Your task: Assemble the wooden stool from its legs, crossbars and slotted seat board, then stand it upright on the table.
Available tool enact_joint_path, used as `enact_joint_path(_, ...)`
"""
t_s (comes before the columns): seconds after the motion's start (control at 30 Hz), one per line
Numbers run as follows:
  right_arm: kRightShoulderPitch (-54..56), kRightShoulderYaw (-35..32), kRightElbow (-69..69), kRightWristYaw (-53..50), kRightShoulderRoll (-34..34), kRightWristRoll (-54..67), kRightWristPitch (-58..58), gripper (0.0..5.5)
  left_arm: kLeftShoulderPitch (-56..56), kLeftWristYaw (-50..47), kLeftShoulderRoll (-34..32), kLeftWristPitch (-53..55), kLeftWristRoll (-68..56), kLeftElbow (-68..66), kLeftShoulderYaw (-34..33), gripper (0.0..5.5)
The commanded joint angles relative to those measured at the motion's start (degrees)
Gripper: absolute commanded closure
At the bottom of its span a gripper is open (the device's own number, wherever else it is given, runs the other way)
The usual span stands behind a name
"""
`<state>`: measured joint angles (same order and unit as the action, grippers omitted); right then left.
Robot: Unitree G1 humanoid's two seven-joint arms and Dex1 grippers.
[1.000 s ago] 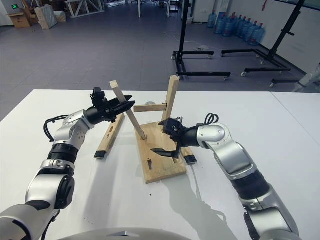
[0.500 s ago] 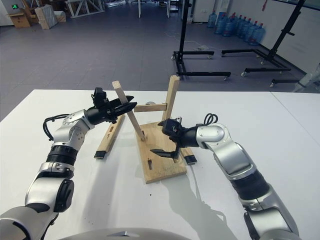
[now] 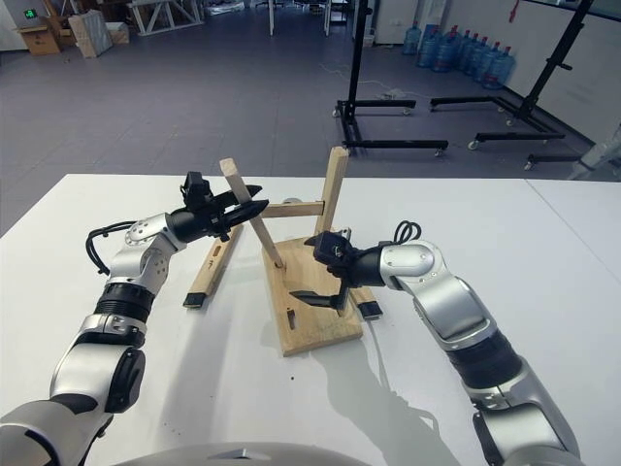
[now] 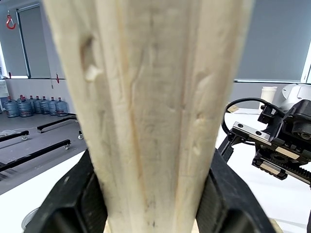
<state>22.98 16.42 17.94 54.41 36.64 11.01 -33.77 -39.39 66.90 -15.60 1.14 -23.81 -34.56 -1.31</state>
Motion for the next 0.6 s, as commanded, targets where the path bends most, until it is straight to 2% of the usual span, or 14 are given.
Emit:
enact_joint_path(0.03,-0.2,0.5,0.7,-0.2,0.1,0.1,-0.5,0.10,0.5,0.6,-1.8,1.7,3.2,-1.4,1.9,3.48)
enact_joint_path(0.37,-0.3,0.6,0.9,-0.3,-0.1,0.1,-0.5,0.10,-3.6,0.7,-3.3,3.5,0.7,-4.5,-1.2,3.48)
enact_joint_path(0.6,-0.3,0.8,0.9,-0.5,0.0,0.2,-0.6,0.10,-2.2,1.7,-2.5,3.9,2.2,-3.2,0.6,3.48)
